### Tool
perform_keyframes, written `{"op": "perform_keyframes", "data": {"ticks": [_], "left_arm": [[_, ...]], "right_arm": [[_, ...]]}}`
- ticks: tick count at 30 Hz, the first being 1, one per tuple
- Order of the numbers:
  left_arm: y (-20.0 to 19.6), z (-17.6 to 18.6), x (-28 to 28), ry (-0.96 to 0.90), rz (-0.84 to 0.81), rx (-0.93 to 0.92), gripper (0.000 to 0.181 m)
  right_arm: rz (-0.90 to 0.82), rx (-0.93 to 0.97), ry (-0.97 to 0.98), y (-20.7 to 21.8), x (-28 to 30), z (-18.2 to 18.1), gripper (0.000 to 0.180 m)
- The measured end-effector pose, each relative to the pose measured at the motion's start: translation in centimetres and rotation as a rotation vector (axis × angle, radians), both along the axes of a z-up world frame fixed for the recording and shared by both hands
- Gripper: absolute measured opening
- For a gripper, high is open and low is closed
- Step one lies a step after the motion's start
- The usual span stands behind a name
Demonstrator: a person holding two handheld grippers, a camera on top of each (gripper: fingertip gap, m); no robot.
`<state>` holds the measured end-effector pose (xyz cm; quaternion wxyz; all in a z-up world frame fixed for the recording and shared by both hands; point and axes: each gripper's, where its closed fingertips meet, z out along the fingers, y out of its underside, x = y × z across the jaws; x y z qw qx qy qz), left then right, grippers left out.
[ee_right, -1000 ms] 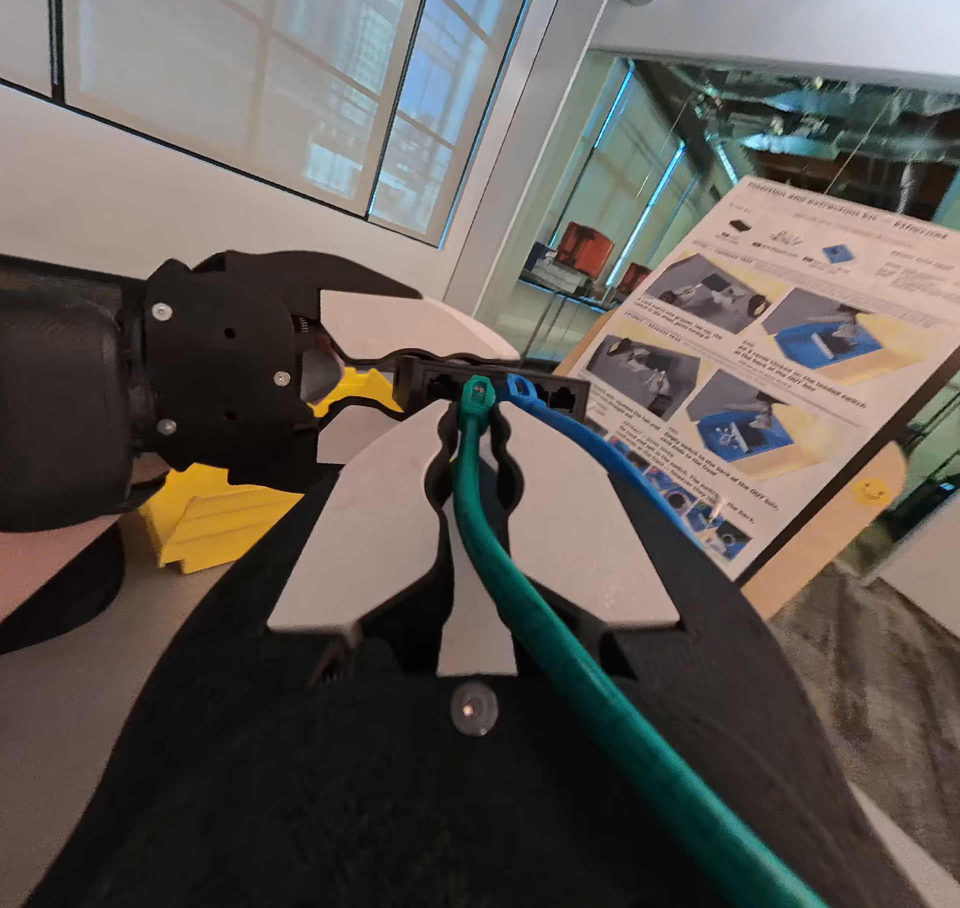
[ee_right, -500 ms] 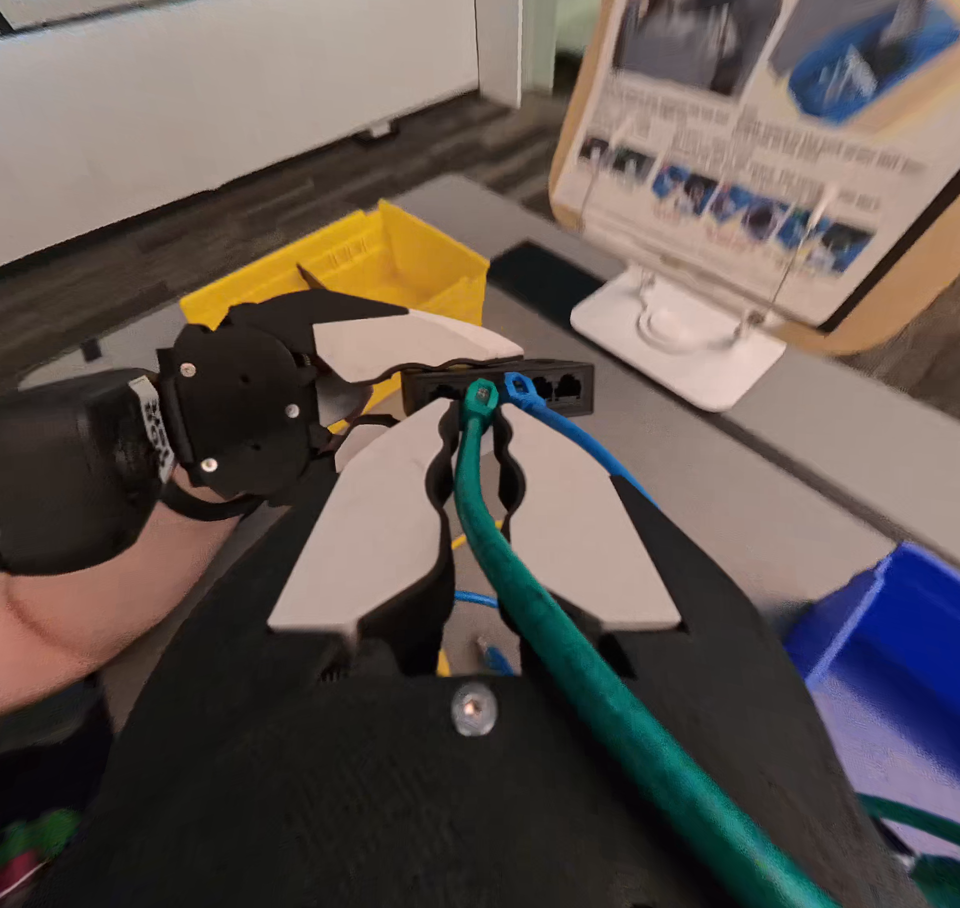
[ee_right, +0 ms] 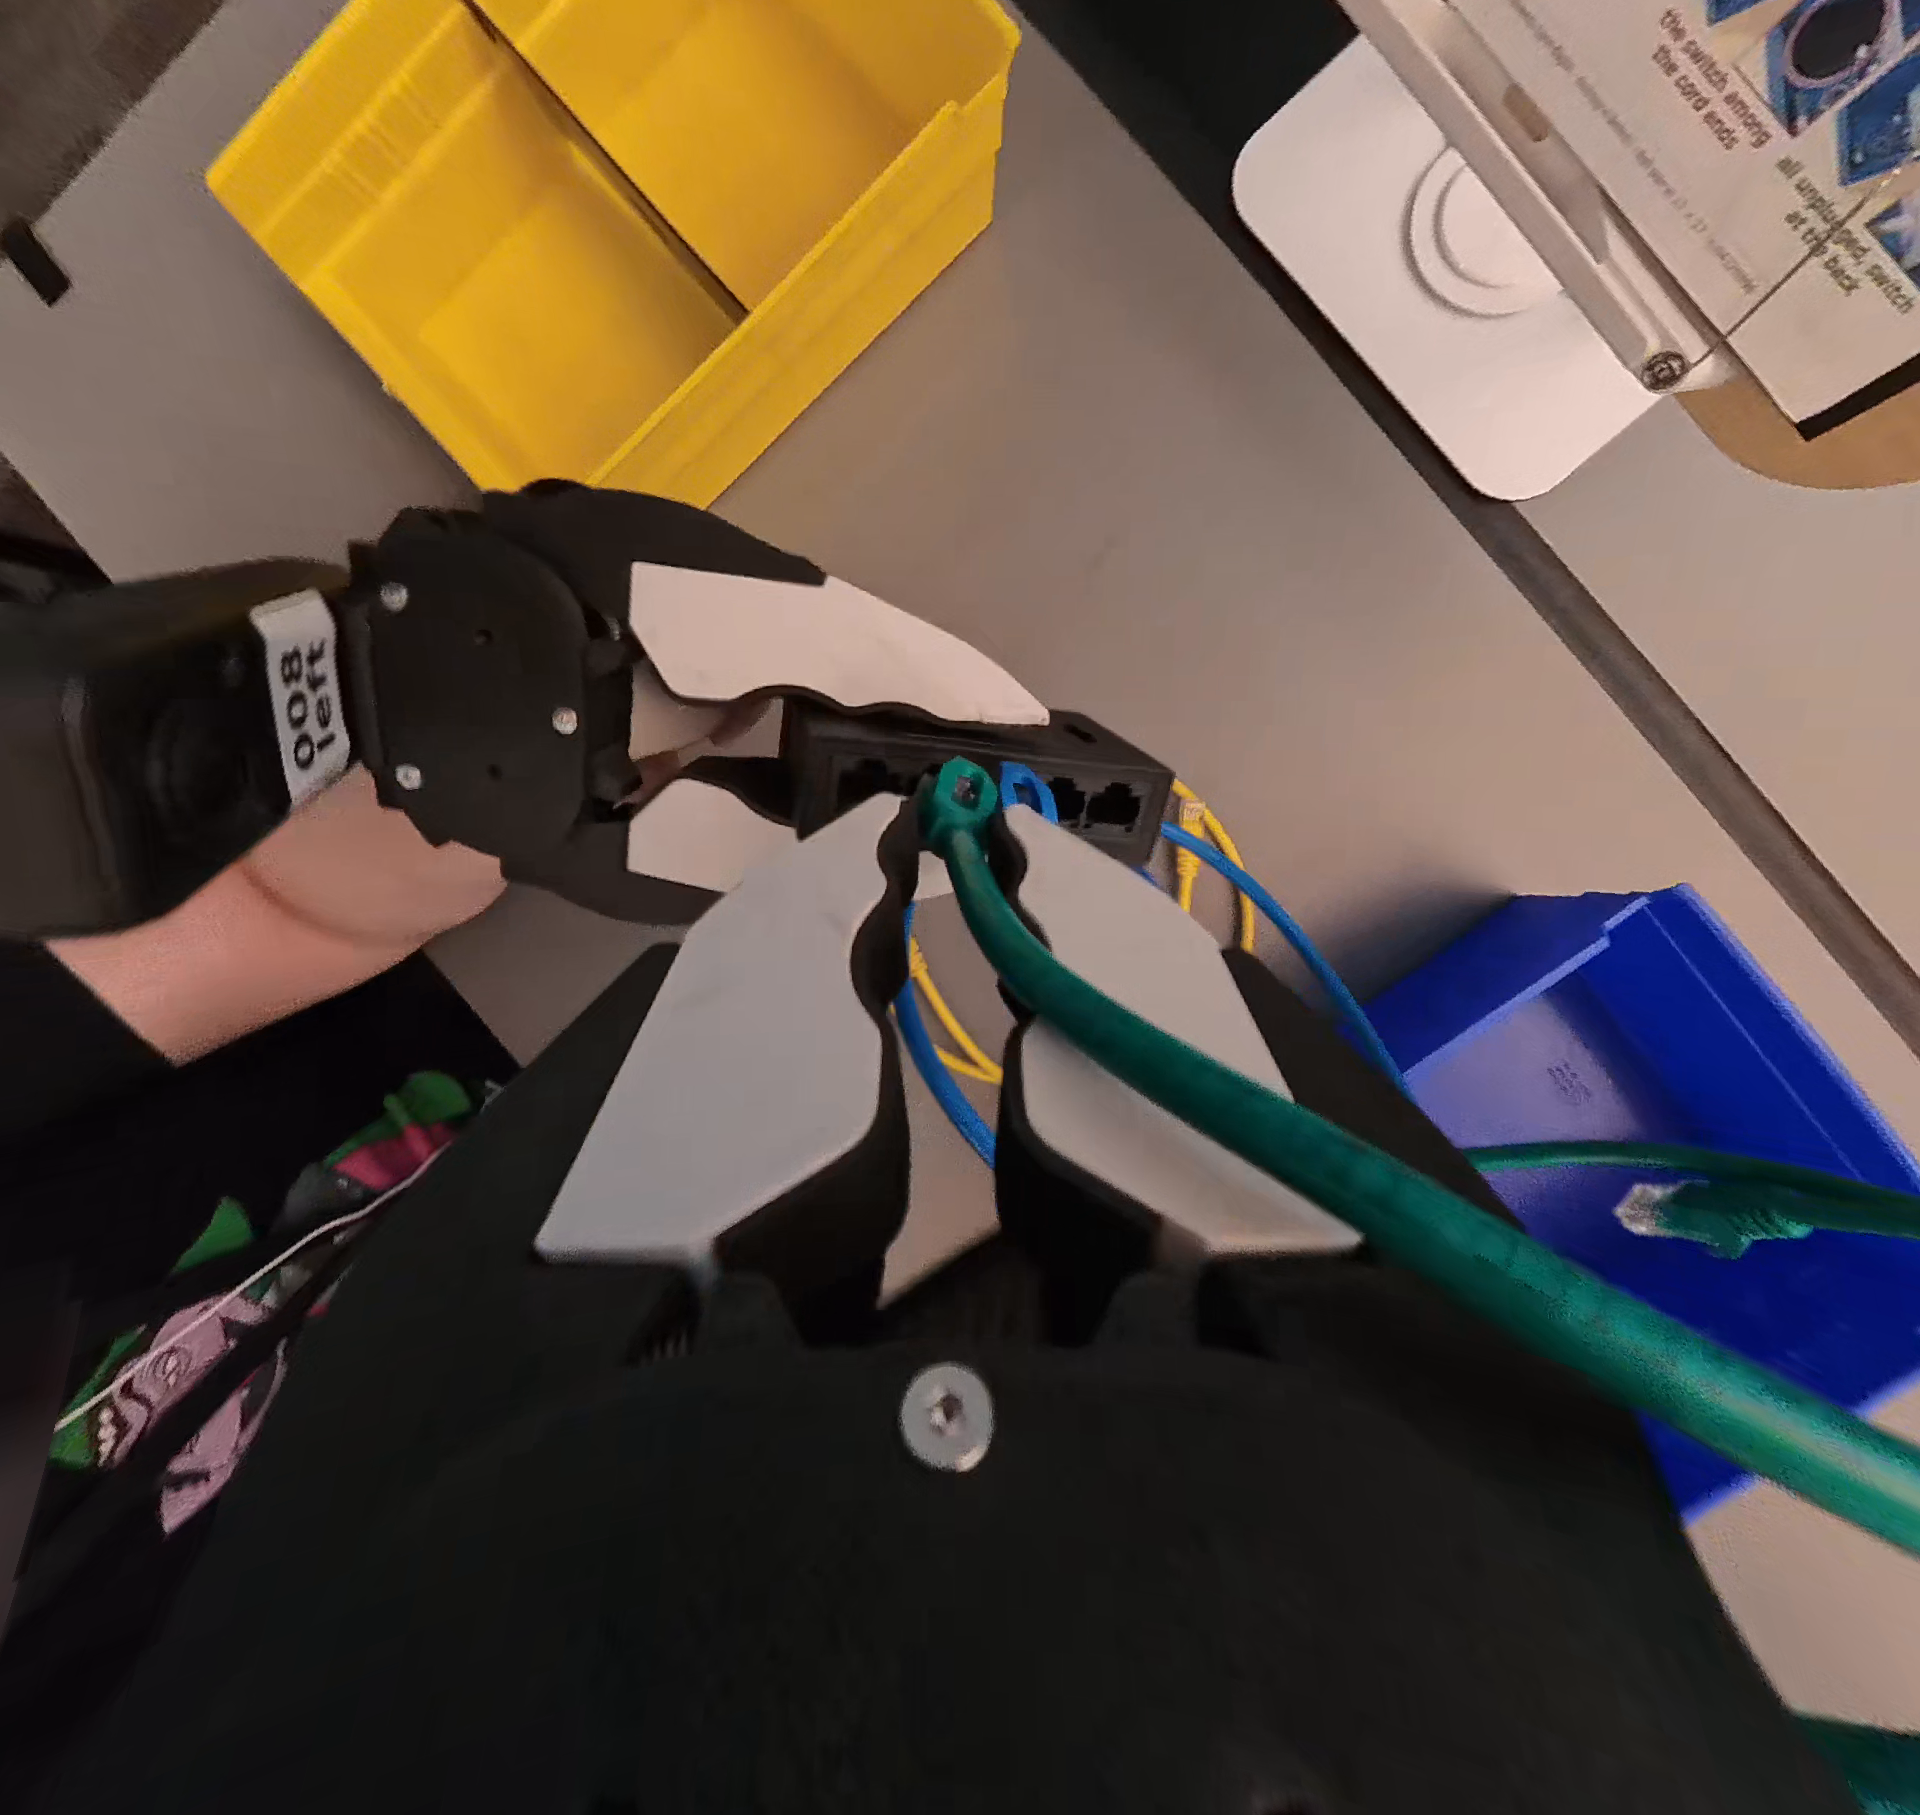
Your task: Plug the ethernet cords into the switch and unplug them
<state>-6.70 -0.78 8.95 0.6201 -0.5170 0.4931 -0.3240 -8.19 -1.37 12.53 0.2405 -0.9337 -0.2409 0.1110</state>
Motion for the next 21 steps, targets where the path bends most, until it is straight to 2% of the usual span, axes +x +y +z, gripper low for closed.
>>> {"op": "perform_keyframes", "data": {"ticks": [7,15,21], "left_arm": [[-1.5,3.3,-2.1,-0.192,-0.192,-0.125,0.028],[-1.6,5.3,-3.9,-0.255,-0.126,-0.003,0.028],[-2.2,6.0,-4.4,-0.28,-0.167,-0.031,0.028]], "right_arm": [[0.139,0.131,-0.056,-0.9,-2.6,2.8,0.013],[0.041,0.262,0.038,-1.6,-4.3,4.3,0.013],[0.104,0.306,0.06,-2.1,-4.9,5.0,0.014]]}}
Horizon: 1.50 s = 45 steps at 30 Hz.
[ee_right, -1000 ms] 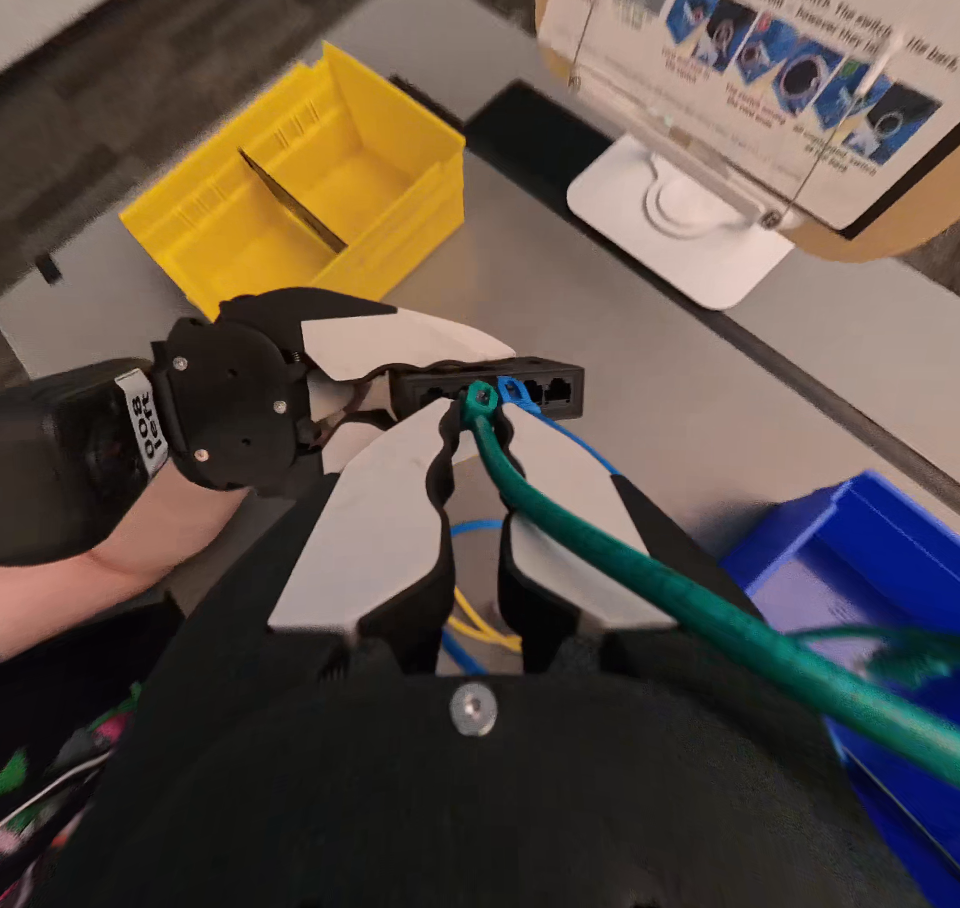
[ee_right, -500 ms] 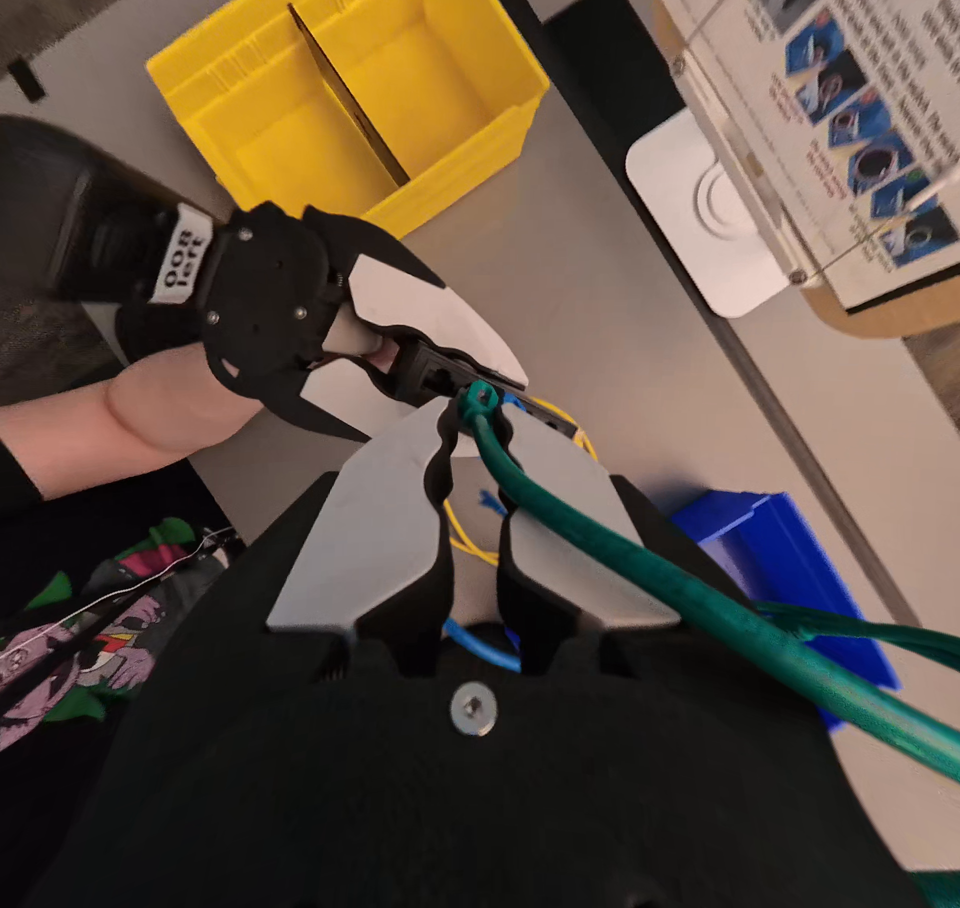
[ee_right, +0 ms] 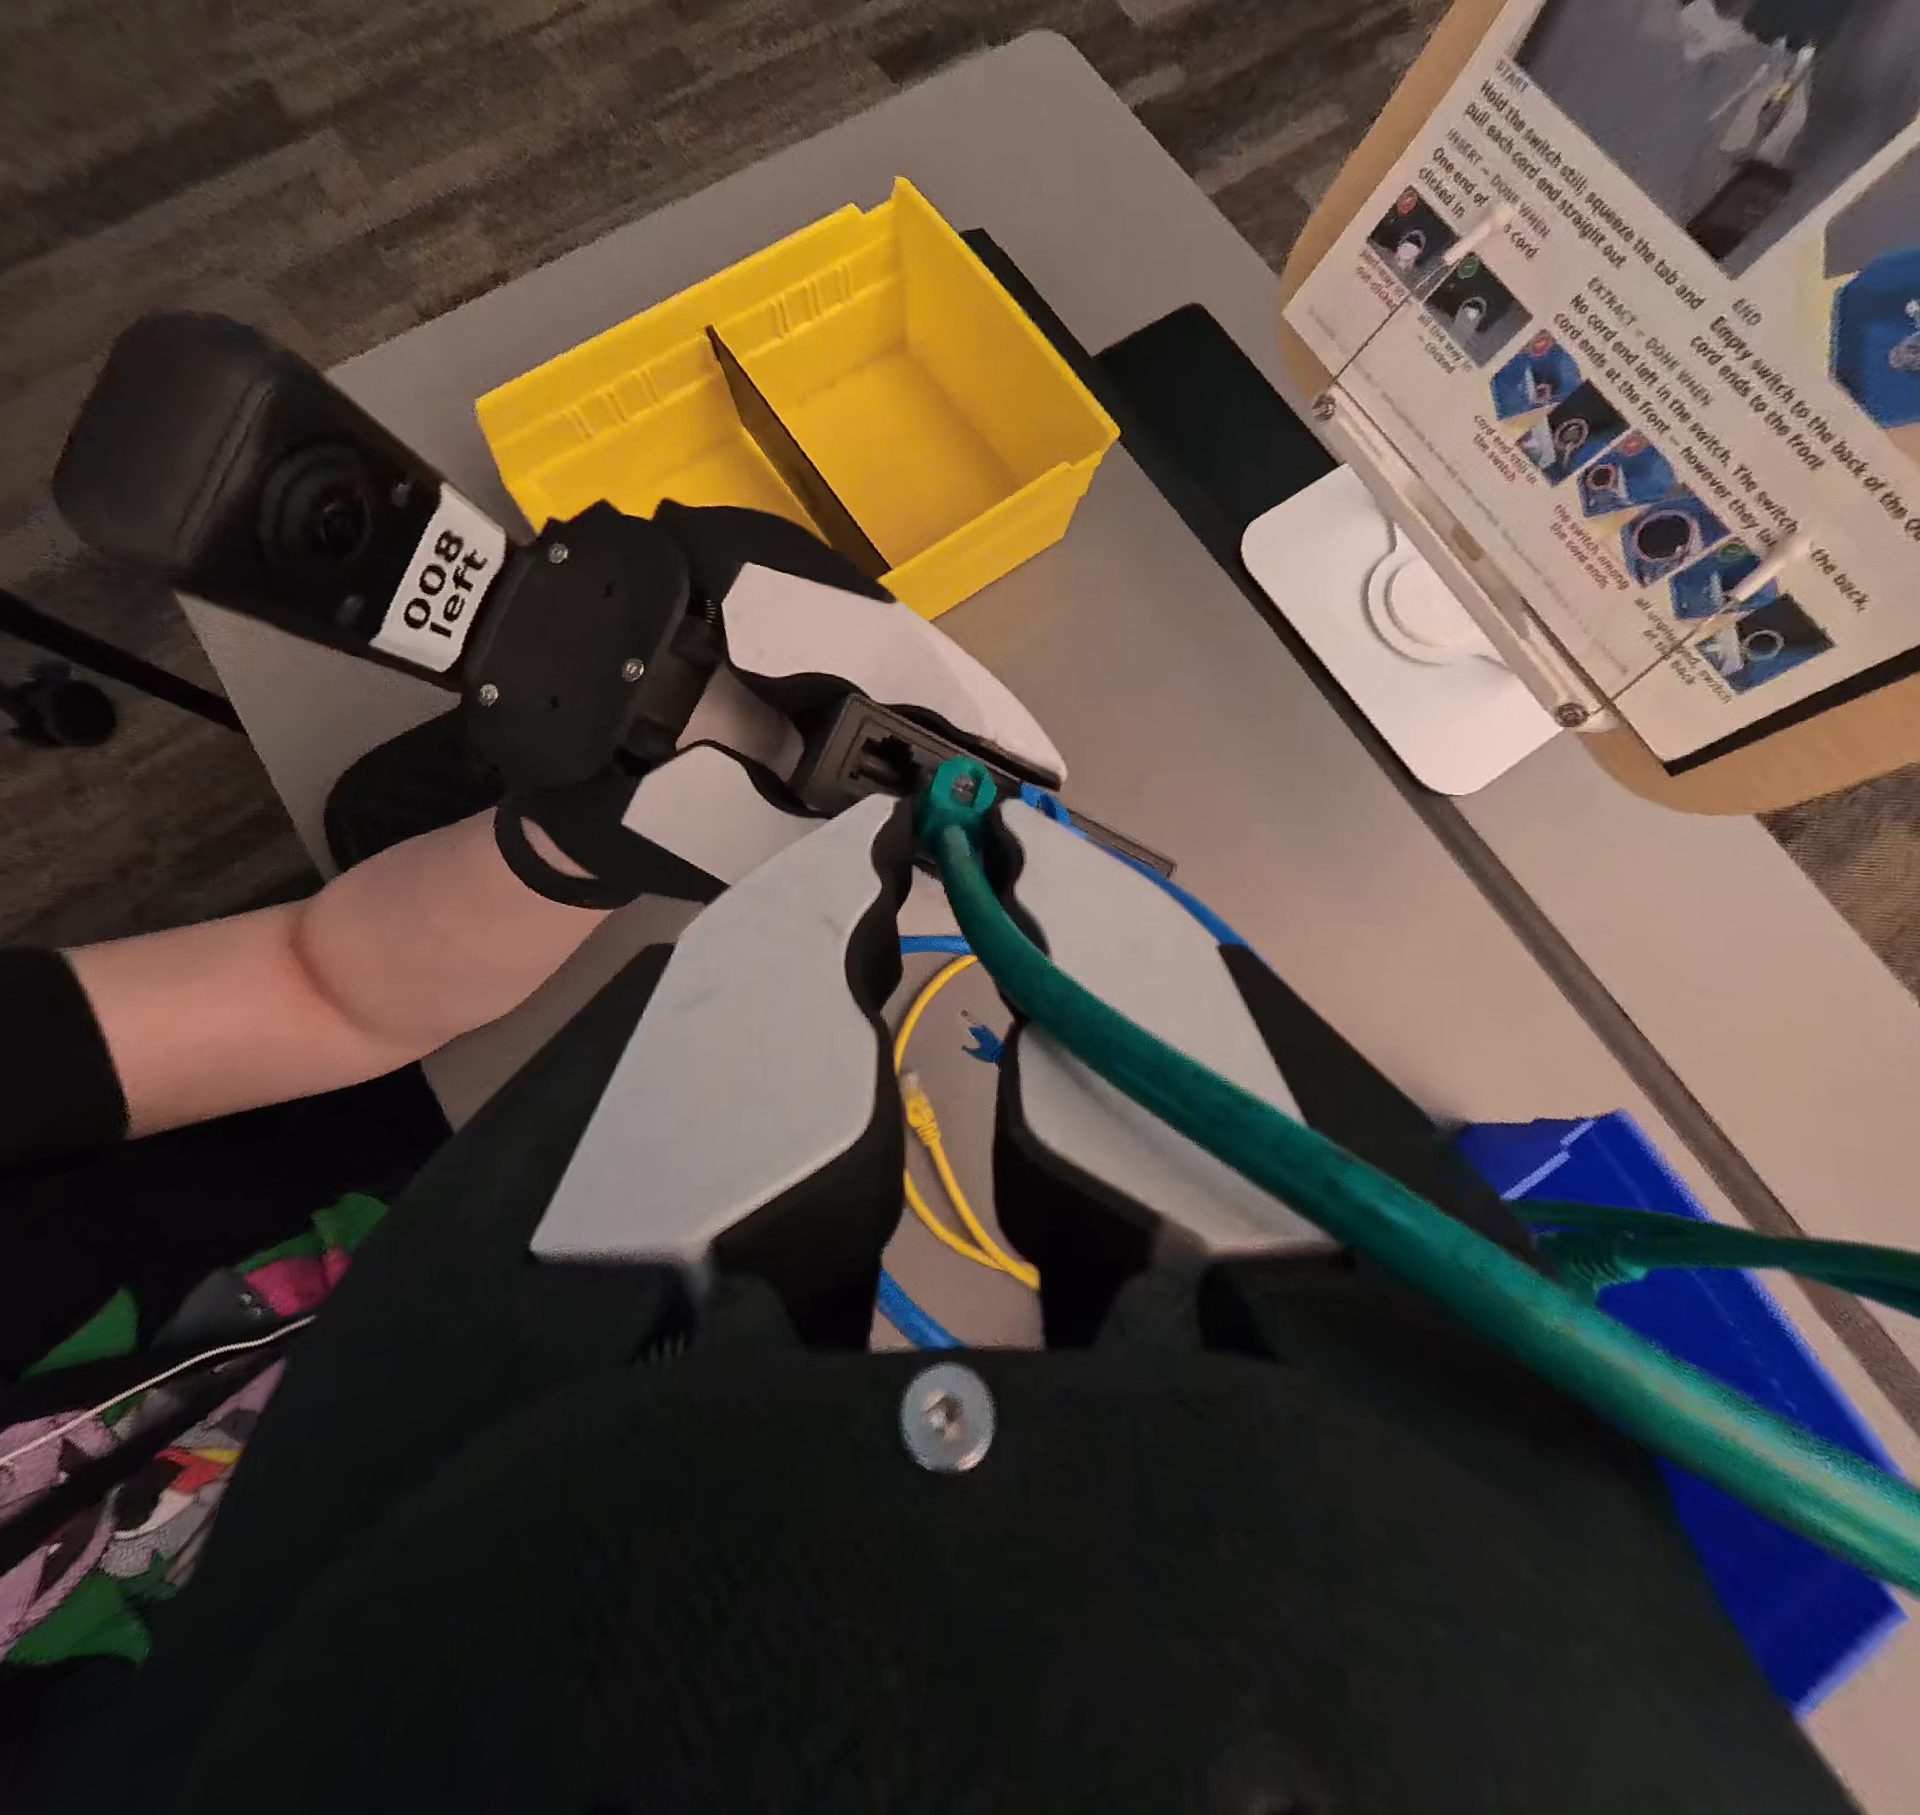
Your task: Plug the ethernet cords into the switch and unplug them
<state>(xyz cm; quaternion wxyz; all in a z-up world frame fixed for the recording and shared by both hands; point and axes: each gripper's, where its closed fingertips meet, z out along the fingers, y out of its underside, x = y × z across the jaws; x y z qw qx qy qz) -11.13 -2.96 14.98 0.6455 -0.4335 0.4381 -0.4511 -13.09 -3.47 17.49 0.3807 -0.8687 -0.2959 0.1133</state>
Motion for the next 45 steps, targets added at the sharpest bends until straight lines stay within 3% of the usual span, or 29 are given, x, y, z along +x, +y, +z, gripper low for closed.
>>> {"op": "perform_keyframes", "data": {"ticks": [3,10,16,17,19,28,32,36,38,42,45], "left_arm": [[0.0,0.3,0.0,-0.005,0.003,-0.021,0.028],[0.3,0.6,-0.4,-0.023,0.006,-0.069,0.028],[0.7,0.5,-0.5,0.003,0.065,-0.027,0.028],[0.7,0.5,-0.4,0.001,0.066,-0.029,0.028],[0.7,0.4,-0.4,-0.004,0.053,-0.036,0.029],[2.2,0.0,-1.6,0.038,0.125,-0.001,0.029],[2.6,-0.8,-2.3,0.126,0.131,0.045,0.029],[3.6,-1.1,-3.8,0.202,0.234,0.115,0.029],[3.9,-1.2,-4.7,0.238,0.28,0.165,0.029],[4.2,-0.4,-7.0,0.257,0.355,0.218,0.029],[4.7,0.0,-9.0,0.285,0.45,0.24,0.029]], "right_arm": [[0.012,-0.001,0.002,-0.5,-0.3,0.2,0.025],[-0.032,-0.006,0.037,-0.4,-0.3,0.5,0.028],[-0.071,-0.054,-0.013,-0.1,-0.2,-0.5,0.041],[-0.082,-0.061,-0.018,0.0,0.0,-0.6,0.039],[-0.118,-0.008,-0.068,0.8,0.8,-0.4,0.0],[-0.007,-0.073,-0.012,-0.5,0.0,-3.6,0.002],[0.078,0.083,0.12,-1.7,-0.7,-2.5,0.002],[0.234,0.393,0.347,-5.7,-0.7,0.9,0.011],[0.204,0.53,0.446,-7.6,1.3,1.1,0.016],[-0.036,0.685,0.587,-8.8,7.9,-2.3,0.025],[-0.147,0.607,0.675,-8.4,11.3,-7.2,0.029]]}}
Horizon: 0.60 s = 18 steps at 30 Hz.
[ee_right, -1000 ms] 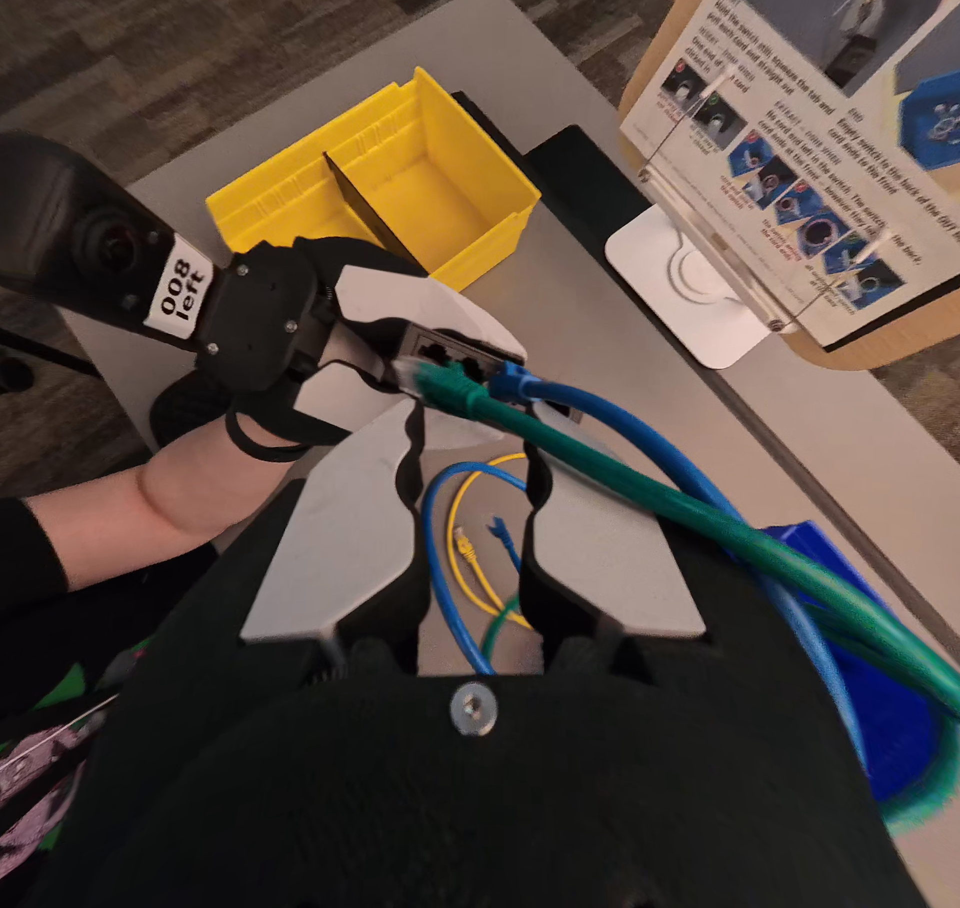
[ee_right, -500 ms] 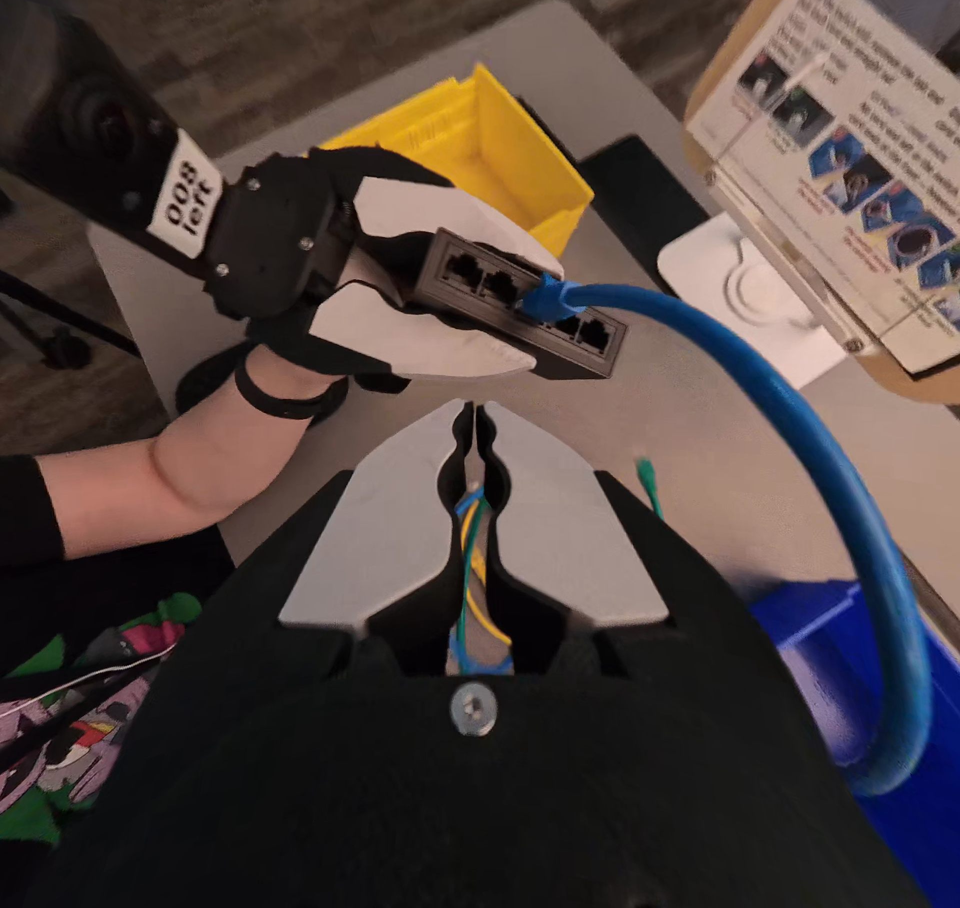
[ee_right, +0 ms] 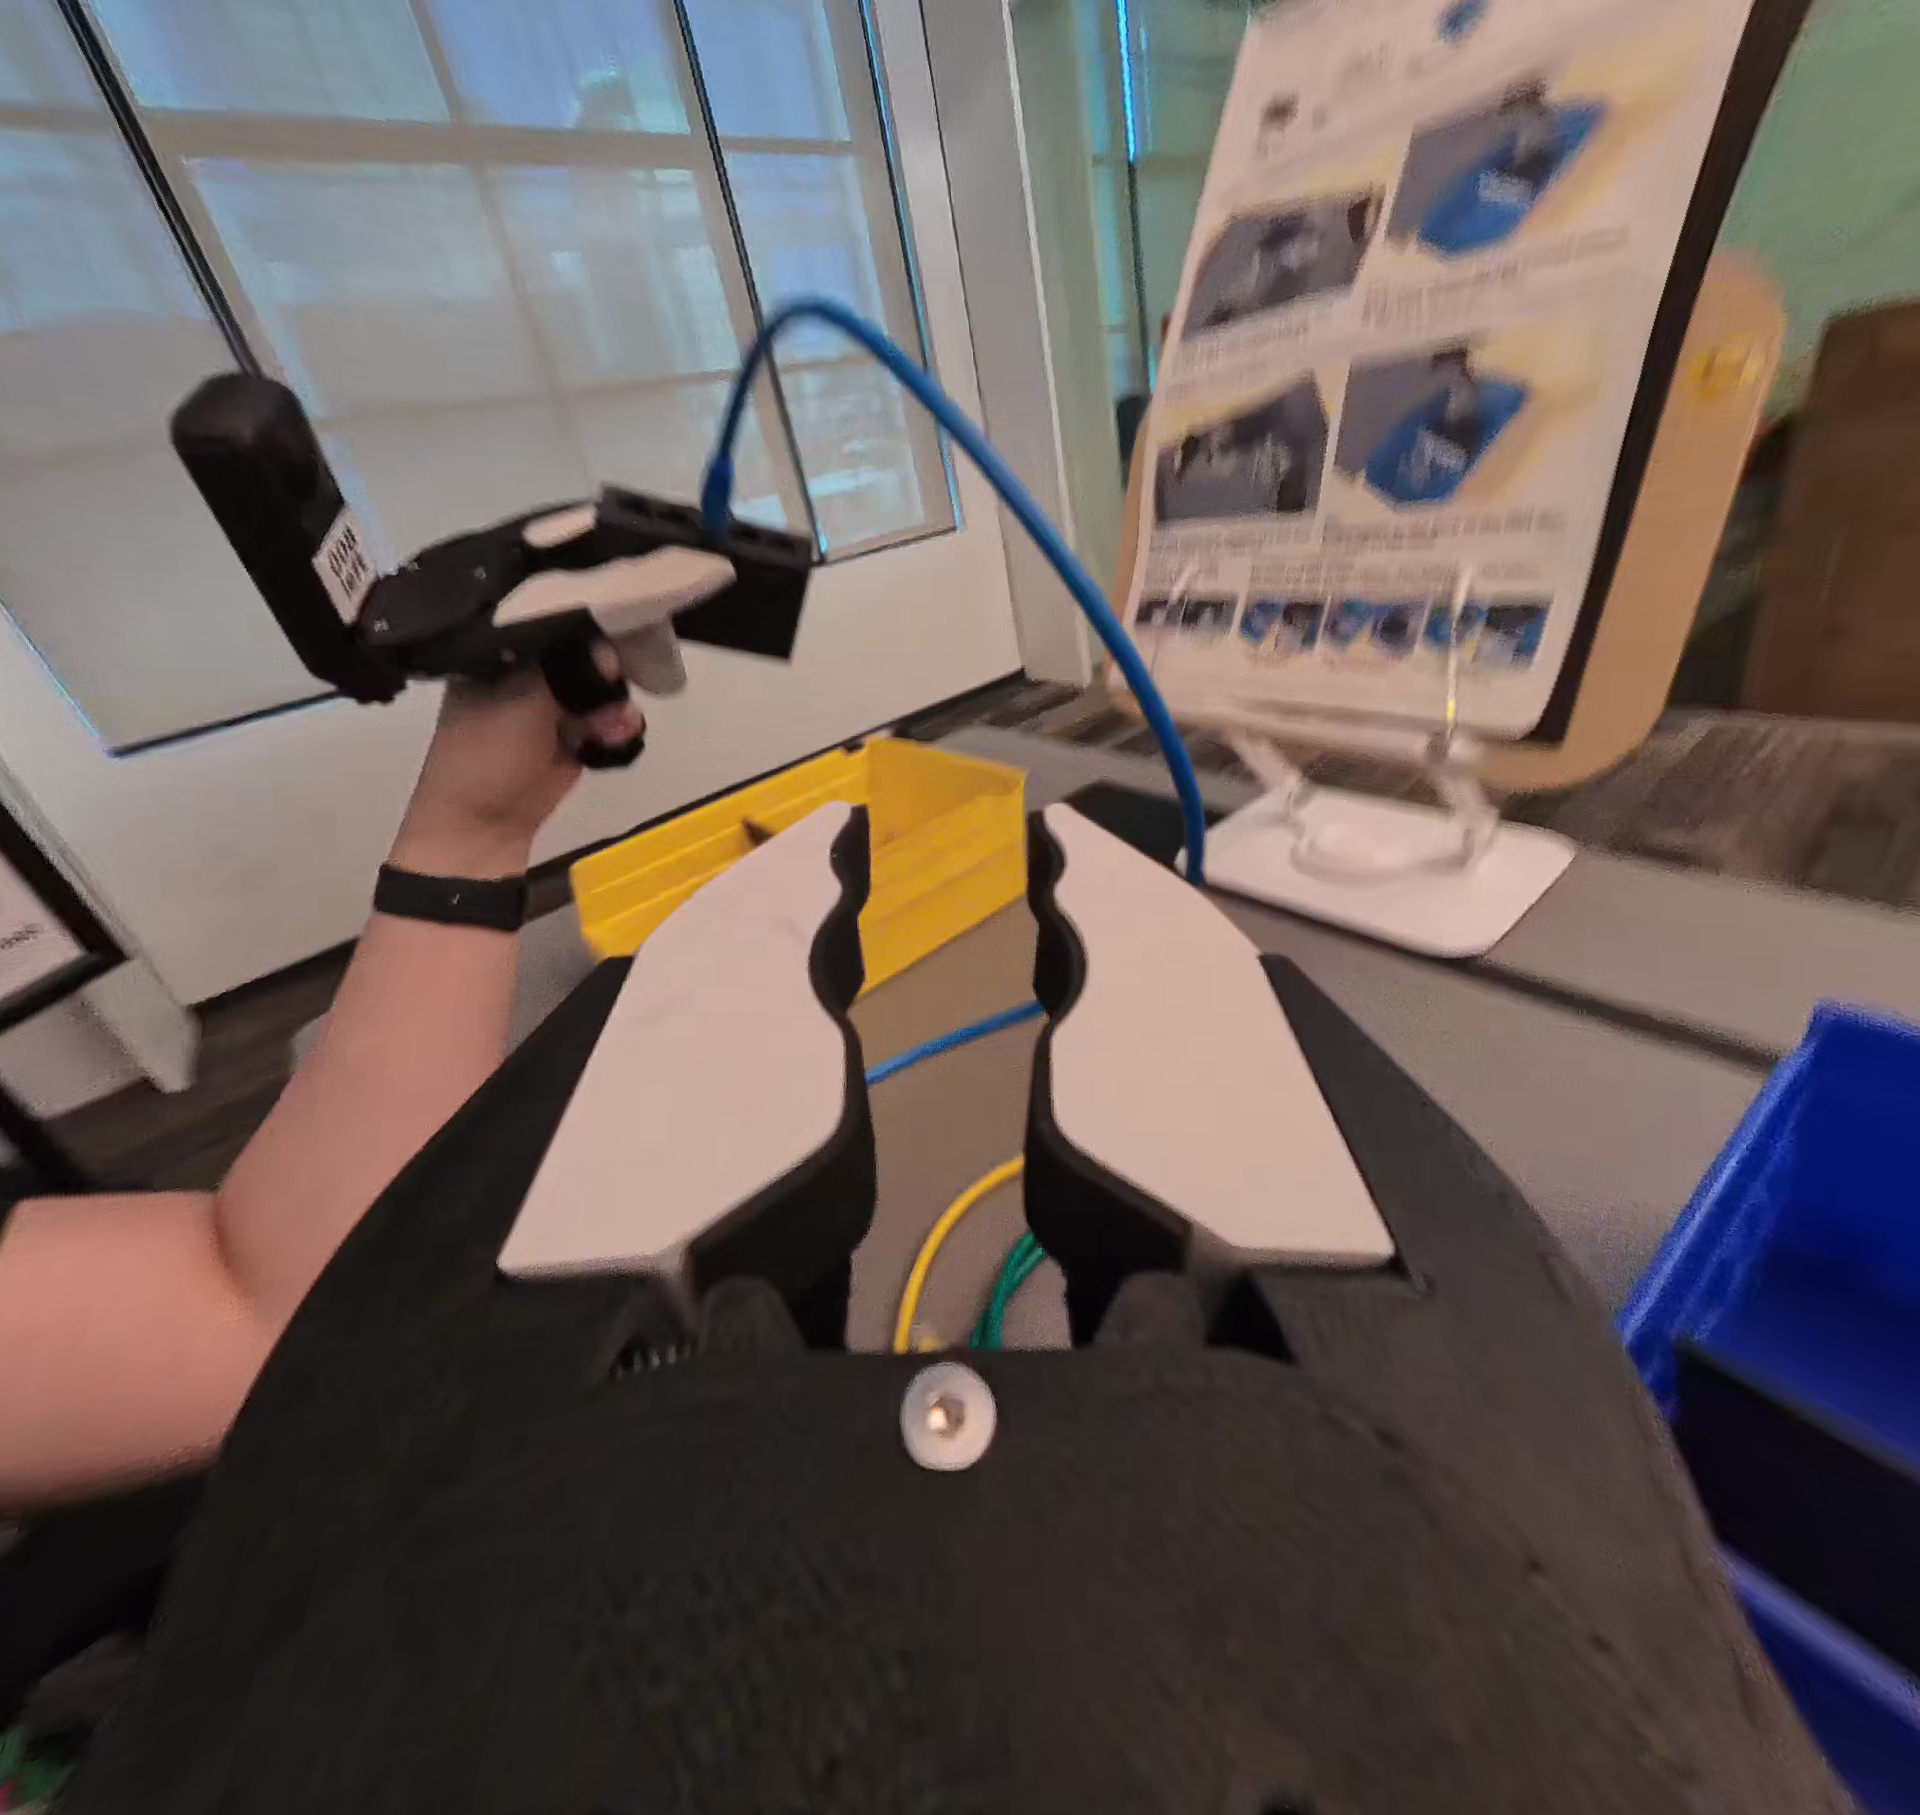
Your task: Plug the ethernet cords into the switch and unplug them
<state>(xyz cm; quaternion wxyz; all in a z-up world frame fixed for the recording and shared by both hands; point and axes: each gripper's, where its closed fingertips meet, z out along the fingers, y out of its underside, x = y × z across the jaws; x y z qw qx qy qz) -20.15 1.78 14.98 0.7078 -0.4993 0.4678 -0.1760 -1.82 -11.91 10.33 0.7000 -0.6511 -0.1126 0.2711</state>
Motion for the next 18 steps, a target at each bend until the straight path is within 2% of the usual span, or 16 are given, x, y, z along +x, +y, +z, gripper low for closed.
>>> {"op": "perform_keyframes", "data": {"ticks": [3,7,9,13,16,18], "left_arm": [[1.1,0.6,-2.5,0.01,0.148,0.032,0.028],[1.4,2.6,-5.3,-0.099,0.251,0.05,0.028],[1.0,3.8,-6.7,-0.198,0.256,0.038,0.028],[0.2,5.3,-9.0,-0.346,0.215,0.017,0.028],[0.1,5.9,-10.2,-0.428,0.198,0.001,0.028],[0.1,6.0,-10.4,-0.467,0.166,-0.025,0.028]], "right_arm": [[0.1,-0.137,0.004,-0.4,-1.0,-4.3,0.036],[0.019,-0.304,-0.224,0.7,-1.7,-9.6,0.036],[-0.059,-0.341,-0.302,1.6,-1.4,-10.8,0.036],[-0.112,-0.367,-0.296,2.1,-1.7,-12.0,0.037],[-0.186,-0.534,-0.333,1.7,-0.9,-15.6,0.038],[-0.095,-0.609,-0.414,0.9,-2.4,-18.1,0.038]]}}
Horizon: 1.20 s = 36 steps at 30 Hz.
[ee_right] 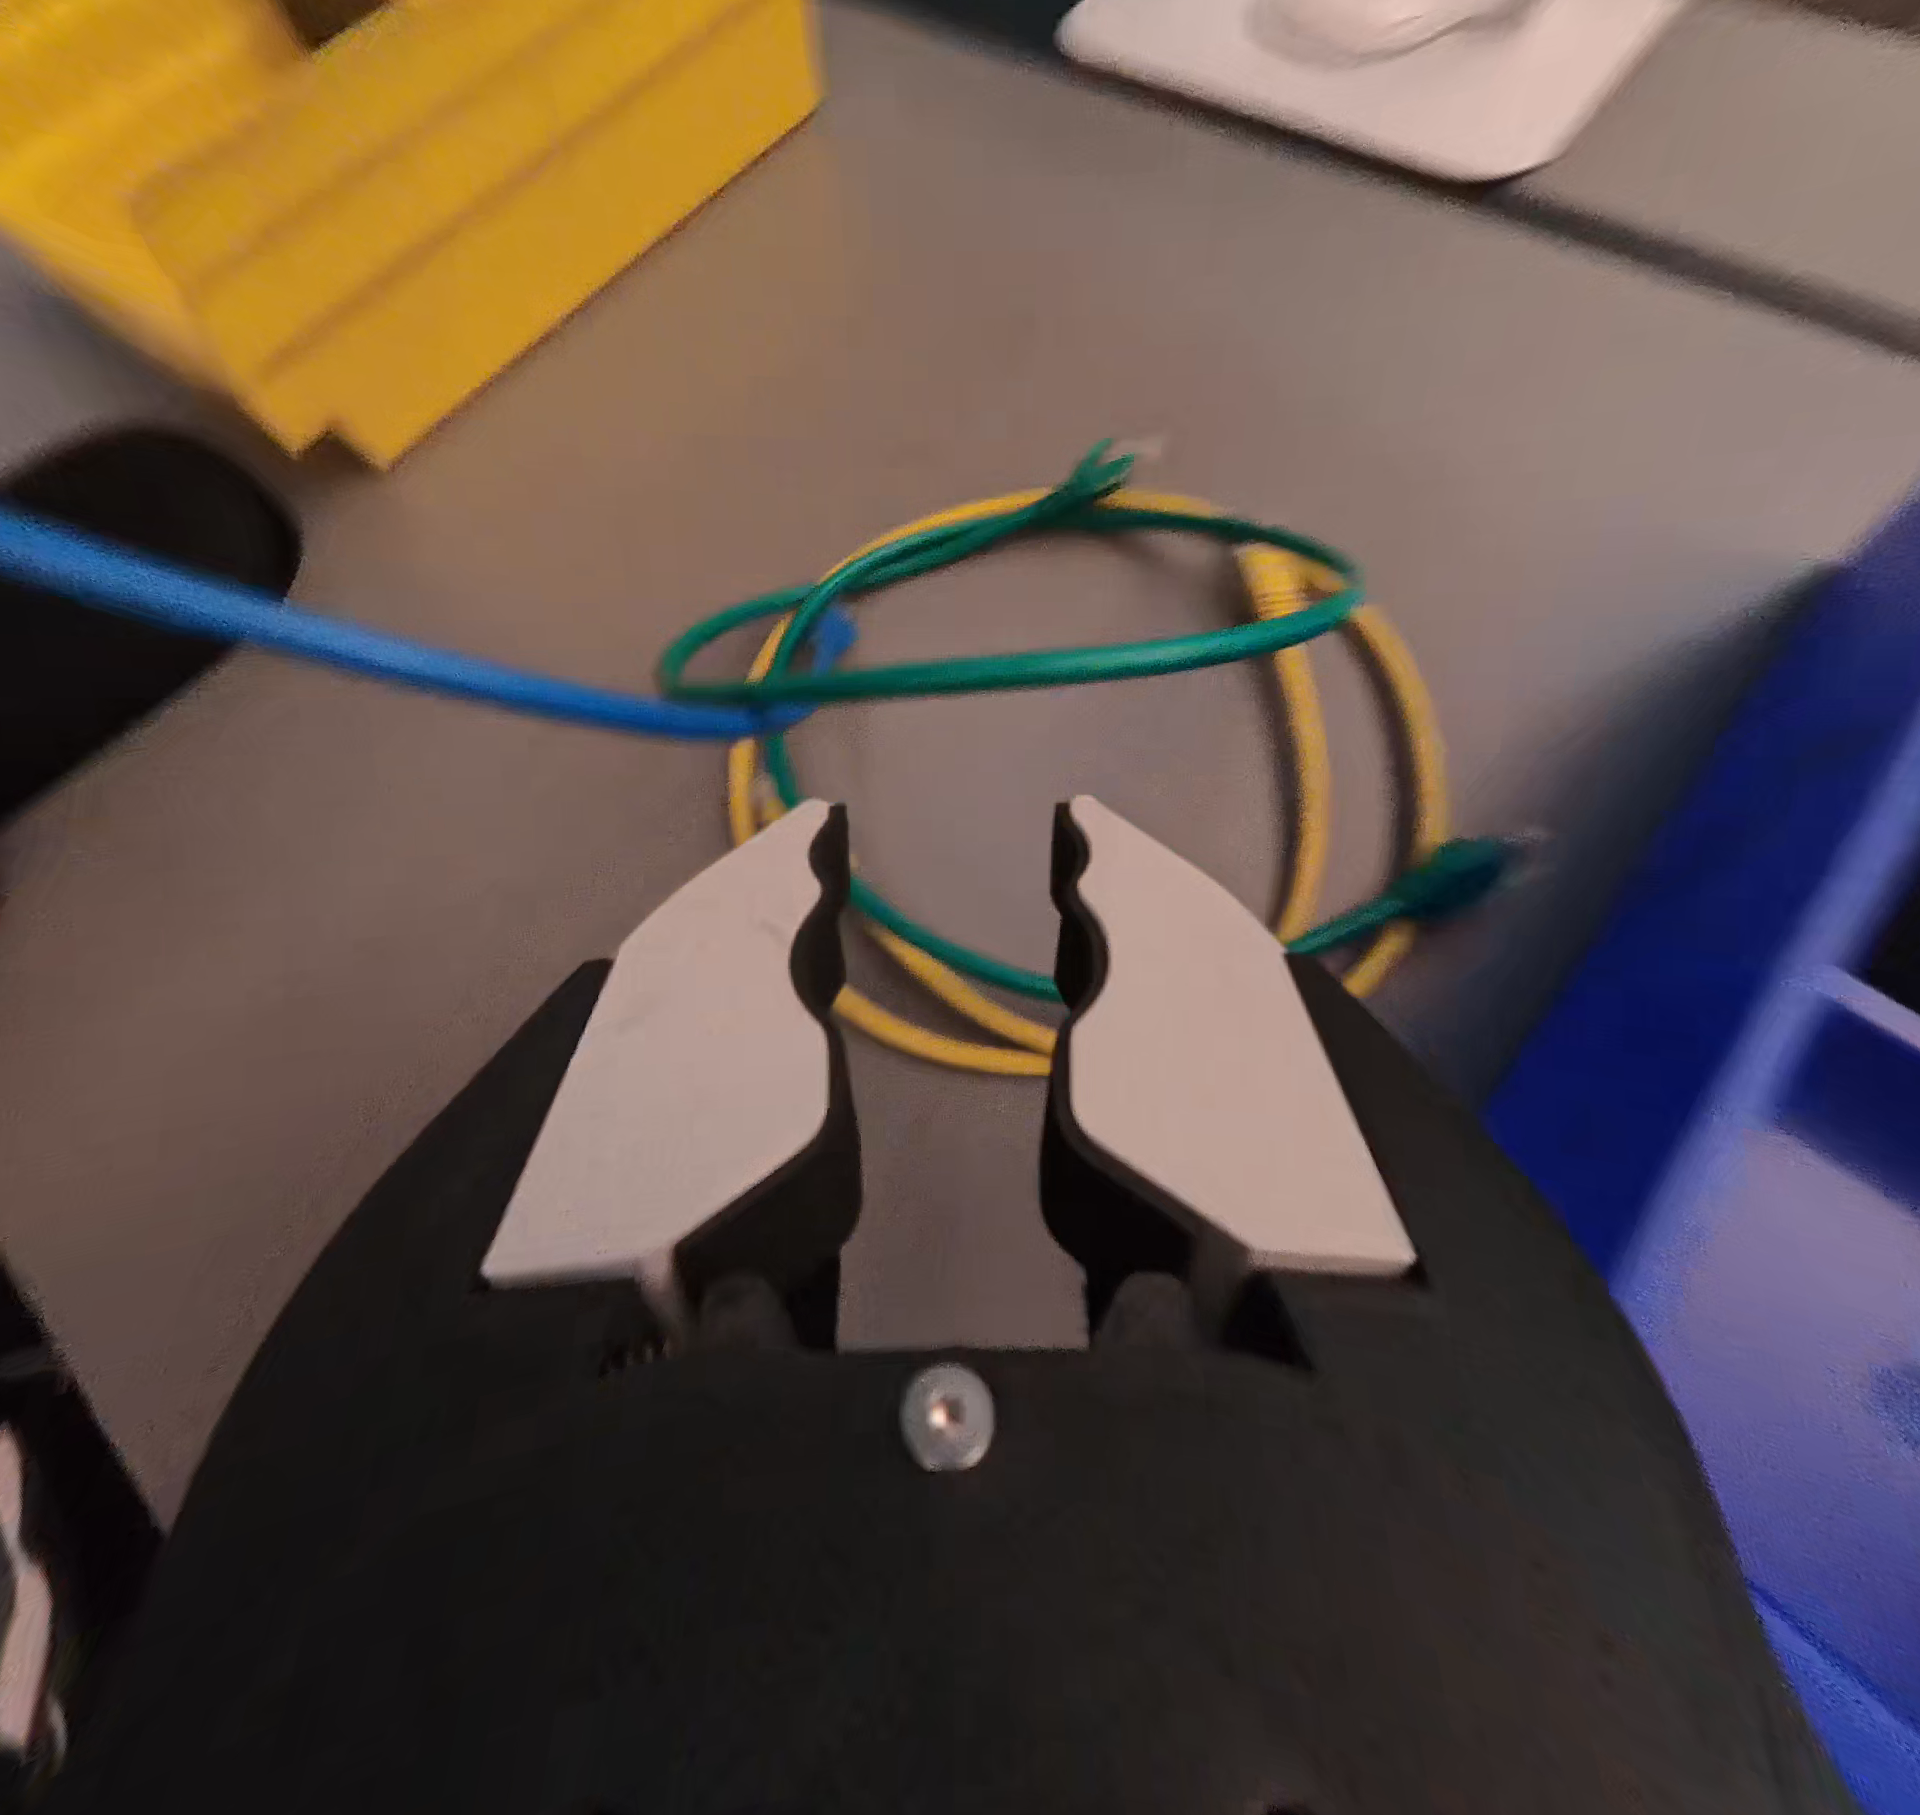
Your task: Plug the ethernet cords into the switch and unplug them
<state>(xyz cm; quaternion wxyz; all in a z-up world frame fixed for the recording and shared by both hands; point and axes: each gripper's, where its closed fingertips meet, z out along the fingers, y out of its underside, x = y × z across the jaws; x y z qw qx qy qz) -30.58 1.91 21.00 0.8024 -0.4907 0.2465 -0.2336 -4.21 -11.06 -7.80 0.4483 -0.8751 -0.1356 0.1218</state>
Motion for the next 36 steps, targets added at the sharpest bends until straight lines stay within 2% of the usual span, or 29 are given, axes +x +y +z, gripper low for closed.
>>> {"op": "perform_keyframes", "data": {"ticks": [3,6,11,14,20,23,27,29,33,36], "left_arm": [[-0.1,0.1,0.0,-0.027,-0.036,-0.005,0.028],[-0.2,0.2,0.3,-0.028,-0.051,-0.007,0.028],[-1.7,2.0,3.6,-0.042,-0.199,-0.001,0.029],[-1.2,5.4,6.6,-0.023,-0.289,-0.009,0.029],[1.0,15.2,10.5,-0.04,-0.481,-0.073,0.028],[1.4,17.0,10.5,0.027,-0.41,-0.028,0.029],[2.2,16.0,9.9,0.103,-0.224,0.052,0.029],[2.8,16.5,9.7,0.082,-0.265,0.004,0.028],[3.7,21.4,8.8,0.026,-0.364,-0.071,0.028],[2.8,26.3,7.3,0.059,-0.314,-0.017,0.031]], "right_arm": [[0.204,-0.018,-0.125,-0.7,-3.0,-2.9,0.04],[0.2,-0.044,-0.305,0.4,-2.7,-5.3,0.038],[0.277,-0.198,-0.3,0.3,-3.8,-7.9,0.011],[0.309,-0.223,-0.318,-0.1,-4.0,-7.8,0.009],[0.288,-0.229,-0.325,-0.5,-3.7,-7.7,0.009],[0.244,-0.198,-0.298,-0.8,-3.5,-6.7,0.008],[0.212,-0.203,-0.258,-2.5,-2.9,-4.7,0.007],[0.263,-0.302,-0.227,-4.4,-3.0,-5.1,0.007],[0.281,-0.454,-0.259,-7.0,-2.4,-7.3,0.008],[0.272,-0.432,-0.224,-7.5,-2.4,-7.7,0.008]]}}
